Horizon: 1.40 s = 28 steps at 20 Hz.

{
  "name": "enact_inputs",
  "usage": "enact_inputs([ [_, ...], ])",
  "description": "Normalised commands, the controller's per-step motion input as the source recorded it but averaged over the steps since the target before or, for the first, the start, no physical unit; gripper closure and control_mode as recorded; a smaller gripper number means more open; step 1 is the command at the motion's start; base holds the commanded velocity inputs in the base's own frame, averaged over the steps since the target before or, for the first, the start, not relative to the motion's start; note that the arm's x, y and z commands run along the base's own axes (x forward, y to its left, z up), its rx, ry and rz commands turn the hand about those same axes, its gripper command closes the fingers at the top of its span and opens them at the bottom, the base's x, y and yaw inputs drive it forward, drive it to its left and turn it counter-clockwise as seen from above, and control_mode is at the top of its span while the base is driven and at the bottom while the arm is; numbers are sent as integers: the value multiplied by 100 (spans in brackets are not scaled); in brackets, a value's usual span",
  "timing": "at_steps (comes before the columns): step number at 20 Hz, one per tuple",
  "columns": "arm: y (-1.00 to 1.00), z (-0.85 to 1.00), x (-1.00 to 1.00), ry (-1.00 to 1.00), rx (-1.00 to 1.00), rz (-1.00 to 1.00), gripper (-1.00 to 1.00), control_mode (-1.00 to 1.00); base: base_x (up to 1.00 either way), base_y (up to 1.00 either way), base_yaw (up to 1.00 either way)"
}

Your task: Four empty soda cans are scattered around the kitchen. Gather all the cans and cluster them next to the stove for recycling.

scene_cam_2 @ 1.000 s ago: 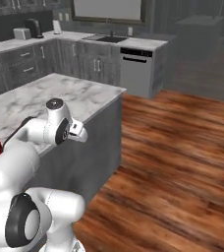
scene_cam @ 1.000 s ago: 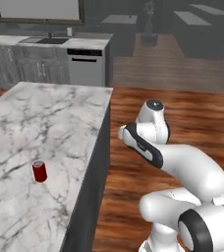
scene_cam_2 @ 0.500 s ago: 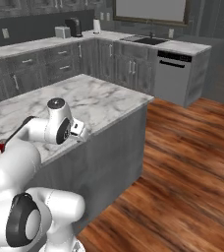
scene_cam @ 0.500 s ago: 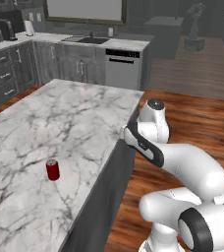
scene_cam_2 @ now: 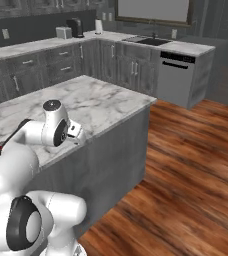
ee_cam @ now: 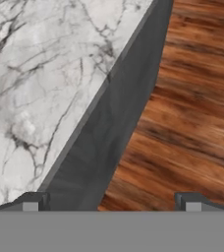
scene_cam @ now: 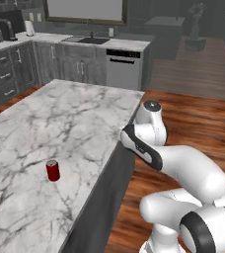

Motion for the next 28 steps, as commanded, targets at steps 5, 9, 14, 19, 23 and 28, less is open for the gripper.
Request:
enact_inputs([
  [5, 0, 0, 0, 0, 0, 0, -100, 100, 7, -2, 60],
  [9, 0, 0, 0, 0, 0, 0, -100, 100, 6, -1, 83],
  [14, 0, 0, 0, 0, 0, 0, -100, 100, 7, -2, 82],
  [19, 0, 0, 0, 0, 0, 0, -100, 100, 3, -1, 24],
  [23, 0, 0, 0, 0, 0, 0, -100, 100, 0, 0, 0],
  [28, 0, 0, 0, 0, 0, 0, -100, 100, 0, 0, 0],
])
